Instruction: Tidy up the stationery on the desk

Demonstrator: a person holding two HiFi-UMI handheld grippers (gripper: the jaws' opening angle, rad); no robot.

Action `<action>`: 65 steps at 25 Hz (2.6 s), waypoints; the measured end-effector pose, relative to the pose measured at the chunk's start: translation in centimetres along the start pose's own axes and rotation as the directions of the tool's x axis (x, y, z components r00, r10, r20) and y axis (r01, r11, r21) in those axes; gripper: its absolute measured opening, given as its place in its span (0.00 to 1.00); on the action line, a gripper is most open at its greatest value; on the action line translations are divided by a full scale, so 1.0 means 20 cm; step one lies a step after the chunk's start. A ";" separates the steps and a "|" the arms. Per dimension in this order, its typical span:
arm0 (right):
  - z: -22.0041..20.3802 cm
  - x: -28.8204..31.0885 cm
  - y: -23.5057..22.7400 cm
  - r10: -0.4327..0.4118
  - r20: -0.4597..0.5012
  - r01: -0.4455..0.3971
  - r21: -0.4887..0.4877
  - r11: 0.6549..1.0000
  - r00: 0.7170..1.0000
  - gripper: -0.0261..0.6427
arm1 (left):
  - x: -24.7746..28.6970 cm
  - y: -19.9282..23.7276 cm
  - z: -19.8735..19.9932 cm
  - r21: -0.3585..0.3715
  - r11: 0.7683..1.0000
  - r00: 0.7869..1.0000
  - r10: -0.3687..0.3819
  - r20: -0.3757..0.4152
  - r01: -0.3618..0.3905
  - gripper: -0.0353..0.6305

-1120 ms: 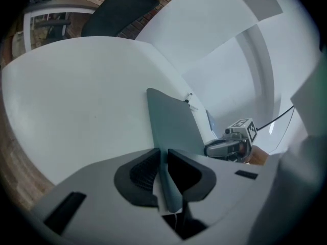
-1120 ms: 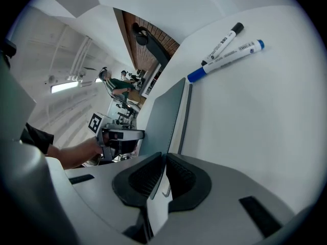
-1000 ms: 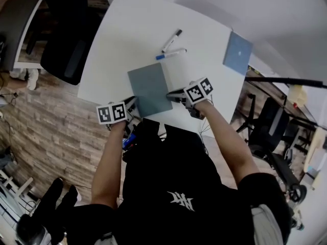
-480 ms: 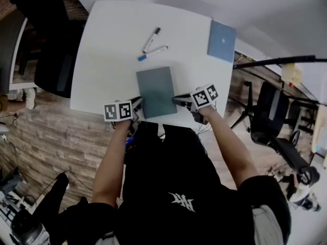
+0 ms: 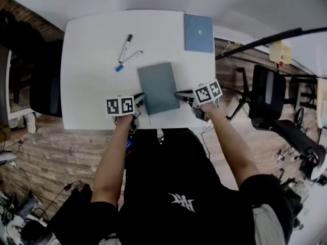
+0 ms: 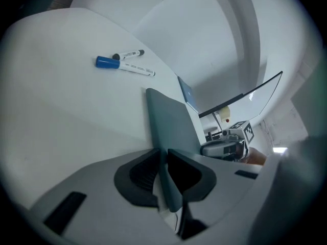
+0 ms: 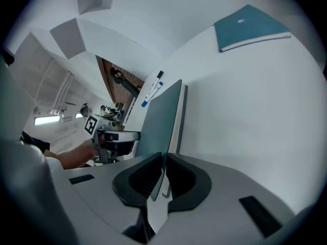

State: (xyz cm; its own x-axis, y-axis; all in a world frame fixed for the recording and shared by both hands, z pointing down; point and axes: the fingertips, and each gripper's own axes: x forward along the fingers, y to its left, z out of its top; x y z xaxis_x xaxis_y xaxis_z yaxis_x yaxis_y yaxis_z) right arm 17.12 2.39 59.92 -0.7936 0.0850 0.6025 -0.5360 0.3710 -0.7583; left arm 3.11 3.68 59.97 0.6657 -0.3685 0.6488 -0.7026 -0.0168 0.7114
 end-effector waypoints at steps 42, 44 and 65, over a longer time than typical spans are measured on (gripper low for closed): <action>1.19 -0.20 -0.43 -0.152 0.384 0.101 0.148 0.984 0.911 0.12 | 0.50 -0.03 1.29 0.138 0.989 0.999 0.050 0.014 -0.051 0.13; 1.22 -0.22 -0.44 -0.158 0.393 0.104 0.156 0.982 0.906 0.12 | 0.52 -0.04 1.32 0.139 0.989 0.999 0.046 0.009 -0.047 0.13; 1.25 -0.23 -0.49 -0.207 0.411 0.136 0.196 0.971 0.888 0.12 | 0.57 -0.07 1.39 0.160 0.985 0.997 0.059 0.042 -0.065 0.15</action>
State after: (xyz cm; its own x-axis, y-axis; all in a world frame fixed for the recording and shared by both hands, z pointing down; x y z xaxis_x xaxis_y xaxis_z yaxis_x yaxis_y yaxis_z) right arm 18.79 -24.67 58.45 -0.7119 -0.3814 0.5897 -0.6849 0.1909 -0.7032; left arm 4.68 -26.29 58.86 0.6123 -0.4073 0.6777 -0.7754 -0.1416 0.6154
